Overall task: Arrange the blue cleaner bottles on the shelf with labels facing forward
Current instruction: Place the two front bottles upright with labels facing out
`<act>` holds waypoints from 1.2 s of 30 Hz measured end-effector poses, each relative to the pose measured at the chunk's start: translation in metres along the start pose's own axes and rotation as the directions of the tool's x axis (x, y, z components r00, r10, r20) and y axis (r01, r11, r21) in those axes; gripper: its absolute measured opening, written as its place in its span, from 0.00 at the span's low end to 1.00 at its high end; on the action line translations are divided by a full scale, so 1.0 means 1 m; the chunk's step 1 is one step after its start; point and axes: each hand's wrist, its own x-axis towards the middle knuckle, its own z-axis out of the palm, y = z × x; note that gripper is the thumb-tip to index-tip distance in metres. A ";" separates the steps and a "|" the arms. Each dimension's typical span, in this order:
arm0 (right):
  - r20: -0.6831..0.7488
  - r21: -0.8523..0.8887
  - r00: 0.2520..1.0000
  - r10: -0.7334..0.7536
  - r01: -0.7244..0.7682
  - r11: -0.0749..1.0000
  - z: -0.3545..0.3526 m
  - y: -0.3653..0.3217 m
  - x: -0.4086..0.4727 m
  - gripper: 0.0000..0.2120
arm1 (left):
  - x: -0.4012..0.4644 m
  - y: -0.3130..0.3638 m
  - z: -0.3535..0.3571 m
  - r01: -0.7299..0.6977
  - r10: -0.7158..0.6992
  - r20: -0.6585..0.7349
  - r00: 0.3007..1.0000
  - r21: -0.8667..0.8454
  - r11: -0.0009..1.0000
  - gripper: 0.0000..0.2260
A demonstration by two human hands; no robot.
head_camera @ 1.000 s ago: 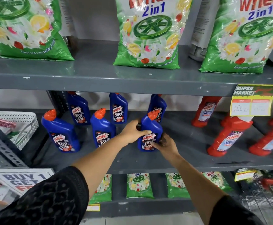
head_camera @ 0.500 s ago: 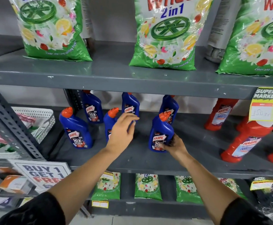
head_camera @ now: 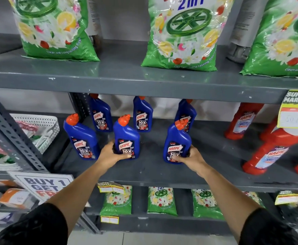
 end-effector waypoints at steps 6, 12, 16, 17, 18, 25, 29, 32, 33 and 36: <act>0.047 -0.057 0.999 0.010 -0.008 0.998 -0.019 0.008 -0.009 0.27 | -0.007 0.004 0.012 -0.011 0.004 0.101 0.995 0.061 0.998 0.25; 0.052 -0.065 0.998 0.027 -0.023 0.998 -0.039 0.019 -0.024 0.24 | -0.022 0.006 0.031 -0.072 0.058 0.124 0.991 0.105 0.992 0.24; 0.079 -0.058 0.996 0.035 -0.030 0.998 -0.047 0.018 -0.033 0.23 | -0.027 0.009 0.035 -0.082 0.067 0.126 0.990 0.121 0.989 0.24; 0.082 -0.061 0.996 0.036 -0.031 0.998 -0.049 0.018 -0.035 0.24 | -0.028 0.009 0.035 -0.085 0.068 0.126 0.990 0.129 0.988 0.24; 0.084 -0.062 0.996 0.036 -0.031 0.998 -0.051 0.018 -0.037 0.24 | -0.029 0.010 0.036 -0.086 0.069 0.127 0.989 0.134 0.987 0.24; 0.088 -0.054 0.995 0.043 -0.038 0.998 -0.055 0.017 -0.042 0.23 | -0.034 0.013 0.036 -0.096 0.074 0.134 0.988 0.164 0.982 0.24; 0.084 -0.040 0.996 0.043 -0.040 0.998 -0.056 0.018 -0.041 0.24 | -0.036 0.012 0.038 -0.084 0.064 0.133 0.989 0.155 0.984 0.24; 0.093 -0.036 0.995 0.046 -0.043 0.998 -0.056 0.020 -0.041 0.24 | -0.037 0.012 0.038 -0.083 0.063 0.133 0.989 0.153 0.985 0.24; 0.091 -0.034 0.995 0.050 -0.047 0.998 -0.056 0.020 -0.041 0.24 | -0.037 0.012 0.037 -0.086 0.065 0.135 0.989 0.154 0.984 0.24; 0.090 -0.030 0.994 0.055 -0.052 0.998 -0.056 0.019 -0.041 0.23 | -0.037 0.011 0.037 -0.083 0.061 0.142 0.988 0.151 0.985 0.24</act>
